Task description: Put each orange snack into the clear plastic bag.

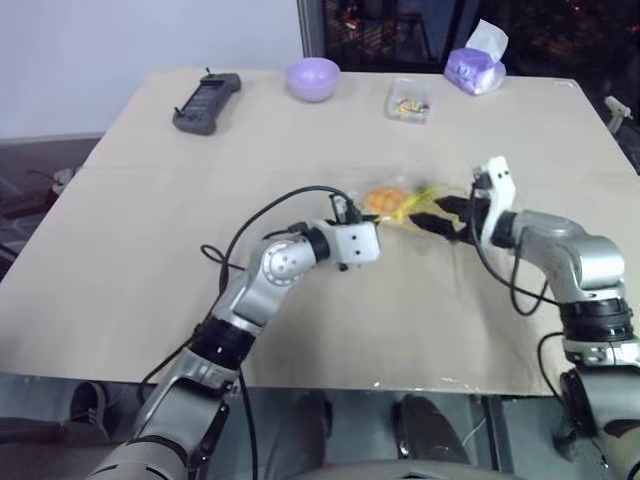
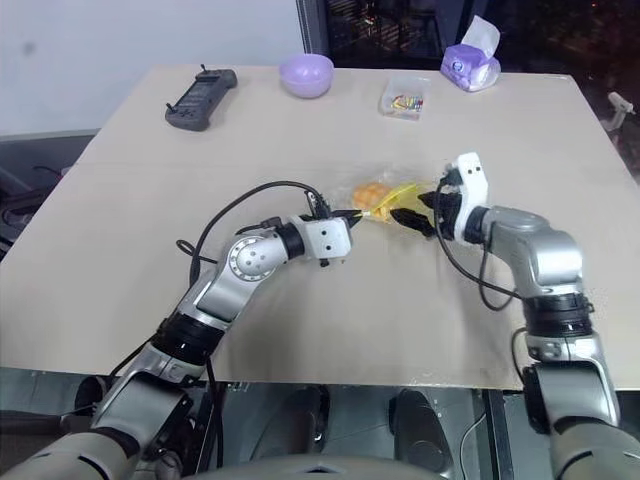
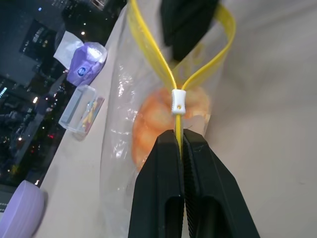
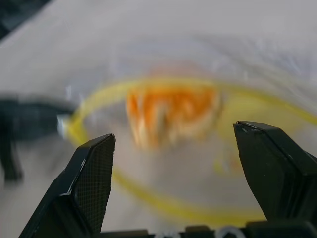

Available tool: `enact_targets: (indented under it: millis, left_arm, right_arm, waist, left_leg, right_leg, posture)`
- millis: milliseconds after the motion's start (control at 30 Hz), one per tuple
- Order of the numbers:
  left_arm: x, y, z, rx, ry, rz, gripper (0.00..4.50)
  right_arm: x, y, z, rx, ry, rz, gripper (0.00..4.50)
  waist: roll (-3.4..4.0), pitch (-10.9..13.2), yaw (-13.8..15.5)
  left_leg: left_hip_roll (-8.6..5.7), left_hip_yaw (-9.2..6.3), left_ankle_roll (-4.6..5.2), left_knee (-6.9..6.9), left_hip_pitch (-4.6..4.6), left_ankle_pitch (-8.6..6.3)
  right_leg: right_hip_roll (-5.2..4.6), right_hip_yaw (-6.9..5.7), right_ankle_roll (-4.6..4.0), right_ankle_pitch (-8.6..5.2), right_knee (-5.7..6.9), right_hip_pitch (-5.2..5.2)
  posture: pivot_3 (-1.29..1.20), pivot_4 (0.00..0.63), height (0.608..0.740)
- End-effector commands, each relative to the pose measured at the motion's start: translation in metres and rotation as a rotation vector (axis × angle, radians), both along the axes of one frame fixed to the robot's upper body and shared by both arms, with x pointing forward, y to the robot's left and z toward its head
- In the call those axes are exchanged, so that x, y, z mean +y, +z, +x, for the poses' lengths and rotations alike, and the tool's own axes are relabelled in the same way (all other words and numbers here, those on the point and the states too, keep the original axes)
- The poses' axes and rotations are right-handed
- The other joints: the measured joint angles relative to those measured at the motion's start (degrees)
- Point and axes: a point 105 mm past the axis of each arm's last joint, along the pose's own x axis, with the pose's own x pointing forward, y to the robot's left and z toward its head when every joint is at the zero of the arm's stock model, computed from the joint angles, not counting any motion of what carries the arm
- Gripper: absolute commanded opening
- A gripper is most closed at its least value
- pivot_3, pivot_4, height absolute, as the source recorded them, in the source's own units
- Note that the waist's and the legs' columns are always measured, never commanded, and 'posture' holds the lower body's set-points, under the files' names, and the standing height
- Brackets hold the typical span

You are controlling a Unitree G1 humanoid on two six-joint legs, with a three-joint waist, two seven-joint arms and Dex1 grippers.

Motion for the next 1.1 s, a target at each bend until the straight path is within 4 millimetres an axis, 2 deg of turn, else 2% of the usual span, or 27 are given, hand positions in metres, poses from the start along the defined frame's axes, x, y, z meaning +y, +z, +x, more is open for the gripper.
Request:
enact_targets:
  millis: [33, 200, 300, 400, 567, 767, 867, 967, 1100]
  left_arm:
    - [0.001, 0.013, 0.001, -0.036, 0.003, -0.035, 0.00]
    - [0.002, 0.011, 0.000, -0.028, 0.003, -0.038, 0.00]
    - [0.002, 0.011, 0.001, -0.027, 0.002, -0.038, 0.00]
    - [0.001, 0.011, 0.000, -0.025, 0.000, -0.036, 0.00]
    - [0.001, 0.012, 0.001, -0.027, -0.002, -0.033, 0.00]
    - [0.003, 0.012, 0.001, -0.029, 0.006, -0.031, 0.00]
    - [0.004, 0.012, 0.002, -0.030, 0.011, -0.032, 0.00]
    - [0.005, 0.013, 0.002, -0.030, 0.015, -0.033, 0.00]
    - [0.004, 0.012, 0.001, -0.030, 0.015, -0.035, 0.00]
  right_arm:
    - [-0.025, -0.006, -0.021, -0.149, 0.134, -0.262, 4.12]
    - [-0.080, -0.013, -0.008, -0.218, 0.029, -0.522, 4.12]
    - [-0.101, -0.011, 0.008, -0.289, -0.054, -0.656, 4.12]
    - [-0.094, -0.005, 0.023, -0.389, -0.086, -0.685, 4.12]
    - [-0.062, 0.005, 0.044, -0.595, -0.067, -0.747, 4.12]
    - [-0.042, 0.018, 0.048, -0.705, -0.013, -0.729, 4.12]
    - [-0.042, 0.023, 0.049, -0.754, -0.005, -0.754, 3.37]
    - [-0.042, 0.026, 0.047, -0.769, 0.012, -0.772, 1.88]
    - [-0.042, 0.023, 0.042, -0.772, 0.048, -0.799, 0.42]
  waist:
    - [0.00, 0.0, 0.2]
    - [0.00, 0.0, -0.3]
    - [0.00, 0.0, -0.2]
    - [0.00, 0.0, -0.3]
    - [0.00, 0.0, -0.1]
    - [0.01, 0.0, 0.3]
    - [0.01, 0.0, 0.2]
    - [0.01, 0.0, 0.0]
    - [0.01, 0.0, -0.1]
  left_leg:
    - [0.01, -0.02, 0.00, 0.00, -0.02, 0.00]
    - [0.01, 0.14, 0.00, 0.03, 0.09, 0.00]
    - [0.08, 0.08, -0.01, 0.01, 0.09, 0.00]
    - [0.06, 0.16, -0.02, 0.01, 0.10, 0.01]
    - [0.06, 0.15, -0.05, 0.00, 0.09, 0.03]
    - [-0.02, 0.10, -0.22, 0.01, 0.00, 0.13]
    - [-0.01, 0.09, -0.22, 0.01, 0.01, 0.13]
    - [0.00, 0.09, -0.22, 0.01, 0.02, 0.13]
    - [0.00, 0.10, -0.22, 0.01, 0.02, 0.13]
  right_leg:
    - [0.01, -0.03, 0.01, 0.00, -0.03, -0.01]
    - [-0.01, 0.12, 0.01, 0.00, 0.02, 0.02]
    - [0.06, 0.07, 0.01, 0.00, 0.03, 0.01]
    - [0.04, 0.15, 0.01, 0.00, 0.02, 0.01]
    - [0.04, 0.14, 0.01, 0.00, 0.00, 0.00]
    - [-0.06, 0.08, 0.01, 0.00, -0.07, 0.01]
    - [-0.04, 0.07, 0.00, 0.00, -0.06, 0.01]
    - [-0.03, 0.08, 0.00, 0.00, -0.04, 0.00]
    - [-0.03, 0.09, 0.00, 0.00, -0.04, 0.00]
  posture:
    - [0.00, 0.150, 0.740]
    - [0.00, 0.150, 0.740]
    - [0.00, 0.150, 0.740]
    - [0.00, 0.150, 0.740]
    - [0.00, 0.150, 0.740]
    - [0.00, 0.150, 0.740]
    - [0.00, 0.150, 0.740]
    - [0.00, 0.150, 0.740]
    - [0.00, 0.150, 0.740]
